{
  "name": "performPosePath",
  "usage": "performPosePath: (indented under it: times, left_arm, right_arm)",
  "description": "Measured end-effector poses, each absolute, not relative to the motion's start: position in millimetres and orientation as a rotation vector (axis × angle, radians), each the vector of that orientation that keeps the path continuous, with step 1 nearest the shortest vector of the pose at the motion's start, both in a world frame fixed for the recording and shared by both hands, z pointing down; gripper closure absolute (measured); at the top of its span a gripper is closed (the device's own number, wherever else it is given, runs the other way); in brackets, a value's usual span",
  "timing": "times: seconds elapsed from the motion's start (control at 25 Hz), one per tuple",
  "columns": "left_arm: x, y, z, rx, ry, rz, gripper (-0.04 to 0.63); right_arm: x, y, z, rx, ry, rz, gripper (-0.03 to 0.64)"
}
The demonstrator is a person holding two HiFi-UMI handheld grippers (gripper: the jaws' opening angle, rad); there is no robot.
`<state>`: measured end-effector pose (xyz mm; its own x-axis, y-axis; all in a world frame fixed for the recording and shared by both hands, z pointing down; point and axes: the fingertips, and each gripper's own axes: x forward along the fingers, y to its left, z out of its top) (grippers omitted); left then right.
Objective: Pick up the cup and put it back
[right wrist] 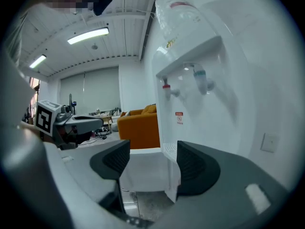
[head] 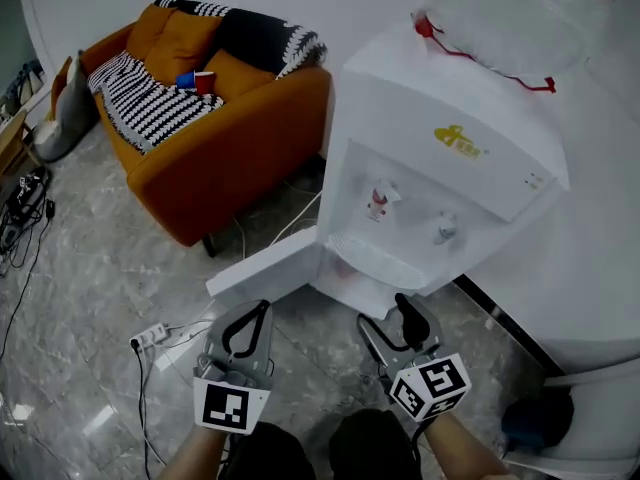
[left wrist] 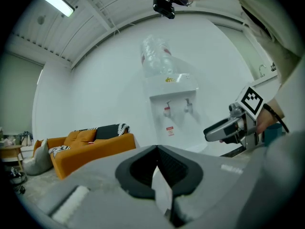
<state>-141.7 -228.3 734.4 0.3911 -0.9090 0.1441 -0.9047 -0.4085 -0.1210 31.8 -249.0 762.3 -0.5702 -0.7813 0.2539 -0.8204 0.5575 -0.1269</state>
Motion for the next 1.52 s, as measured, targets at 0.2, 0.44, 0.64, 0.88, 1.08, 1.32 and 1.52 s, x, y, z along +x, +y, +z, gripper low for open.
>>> performPosePath:
  times: [0.2, 0.44, 0.64, 0.88, 1.08, 1.32, 1.52]
  left_arm:
    - [-138, -244, 780, -2.577, 1.657, -0.245, 0.594]
    - [-131, -259, 835, -2.578, 1.626, -0.219, 0.594]
    - [-131, -270, 867, -2.576, 1.599, -0.239, 0.594]
    - [-129, -279, 886, -2.57, 1.578, -0.235, 0.594]
    - [-124, -288, 902, -2.602, 1.563, -0.199, 0.594]
    - [-127, -310, 919, -2.558, 1.615, -0.16, 0.594]
    - [-122, -325, 941, -2.551, 1.591, -0.148, 0.594]
  right_arm:
    - [30, -260, 824, 1.343, -2.632, 0.305, 0.305]
    - [35, -274, 884, 1.337, -2.626, 0.266, 0.304]
    - [47, -296, 917, 1.377, -2.615, 0.235, 0.301]
    - [45, -317, 950, 1.346, -2.625, 0.221, 0.294]
    - [41, -344, 981, 1.311, -2.617, 0.191, 0.274]
    - [35, -379, 1021, 1.315, -2.587, 0.173, 0.257]
    - [41, -404, 1063, 1.316, -2.514, 0.2, 0.247]
